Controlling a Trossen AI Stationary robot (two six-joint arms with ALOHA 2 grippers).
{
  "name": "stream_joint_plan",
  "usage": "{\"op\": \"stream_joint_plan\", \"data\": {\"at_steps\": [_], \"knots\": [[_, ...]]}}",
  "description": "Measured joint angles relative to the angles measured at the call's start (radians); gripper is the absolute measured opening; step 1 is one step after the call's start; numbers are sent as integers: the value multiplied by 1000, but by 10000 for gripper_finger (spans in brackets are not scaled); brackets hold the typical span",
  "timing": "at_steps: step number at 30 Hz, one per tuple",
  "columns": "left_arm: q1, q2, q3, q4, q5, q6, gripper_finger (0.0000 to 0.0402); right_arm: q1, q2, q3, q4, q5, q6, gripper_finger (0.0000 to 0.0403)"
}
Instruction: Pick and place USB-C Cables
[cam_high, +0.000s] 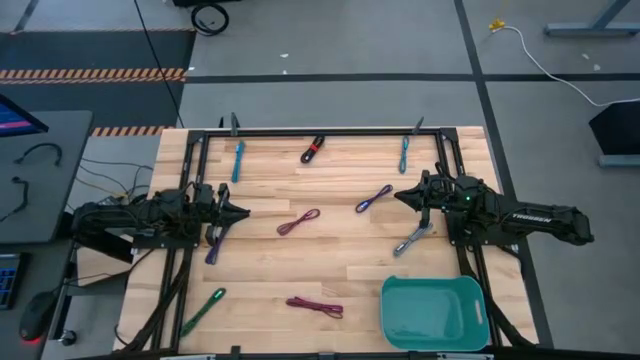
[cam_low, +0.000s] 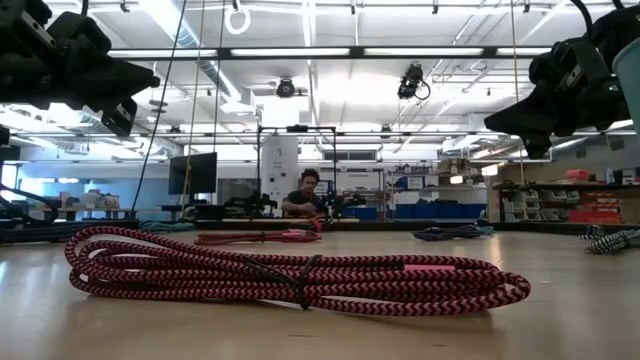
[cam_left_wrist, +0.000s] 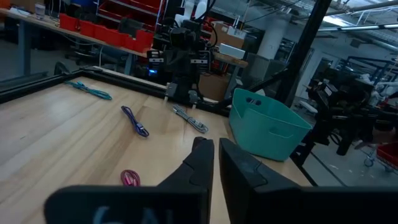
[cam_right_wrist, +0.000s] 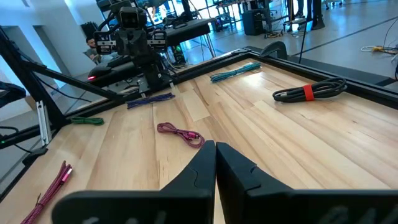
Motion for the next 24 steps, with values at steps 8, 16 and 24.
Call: {"op": "stream_joint_plan", "data": {"at_steps": [8, 16, 24], "knots": [[0, 0, 0, 0, -42, 1, 33, 0, 0, 0, 18, 14, -99, 16], [0, 0, 0, 6, -66, 11, 26, -4, 0, 0, 214, 202, 526, 16], [0, 0, 0, 7, -115, 104, 31, -25, -1, 0, 502, 544, 846, 16]]}}
